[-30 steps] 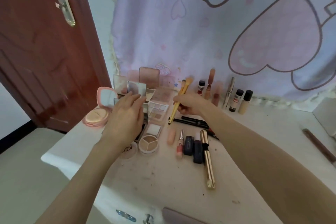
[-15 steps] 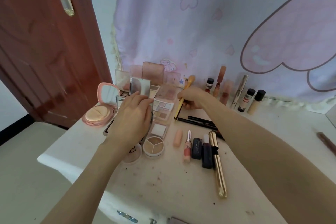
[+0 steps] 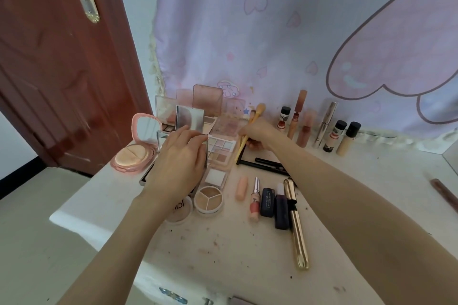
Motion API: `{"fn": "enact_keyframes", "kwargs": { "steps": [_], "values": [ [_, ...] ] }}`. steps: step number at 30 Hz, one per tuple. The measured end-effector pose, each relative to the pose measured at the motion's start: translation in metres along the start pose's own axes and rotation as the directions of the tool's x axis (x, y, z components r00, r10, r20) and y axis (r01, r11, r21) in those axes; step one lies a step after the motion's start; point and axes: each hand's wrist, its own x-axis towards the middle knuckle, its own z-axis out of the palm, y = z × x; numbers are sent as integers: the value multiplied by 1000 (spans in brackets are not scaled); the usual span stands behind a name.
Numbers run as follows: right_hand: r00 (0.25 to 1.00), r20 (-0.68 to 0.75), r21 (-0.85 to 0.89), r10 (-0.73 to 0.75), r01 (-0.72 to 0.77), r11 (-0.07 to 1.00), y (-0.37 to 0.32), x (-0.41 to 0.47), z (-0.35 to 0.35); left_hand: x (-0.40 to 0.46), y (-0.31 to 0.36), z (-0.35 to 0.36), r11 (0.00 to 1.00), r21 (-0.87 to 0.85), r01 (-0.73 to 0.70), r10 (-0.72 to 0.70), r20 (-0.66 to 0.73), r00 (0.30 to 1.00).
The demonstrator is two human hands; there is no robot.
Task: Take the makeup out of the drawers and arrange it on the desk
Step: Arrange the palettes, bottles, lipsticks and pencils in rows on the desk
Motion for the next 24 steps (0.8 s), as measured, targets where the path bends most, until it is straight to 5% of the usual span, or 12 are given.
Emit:
{"fn": "enact_keyframes", "kwargs": {
  "steps": [9,14,17,24],
  "values": [
    [982,-4,-145,-189,187,972,10,-20,-6,0,0,-1,1000,-1,6,-6,8,1000],
    [913,-16,-453,-408,357,817,21,-48,-10,-2,2,-2,1000,0,7,-7,16,1000],
    [865,104,-573,-491,456,681,35,-62,-16,-3,3,-3,1000,8,6,-6,25,1000],
    [825,322,-725,-464,530,439,61,-75,-31,-6,7,-3,999,39,-5,3,54,999]
  ]
}}
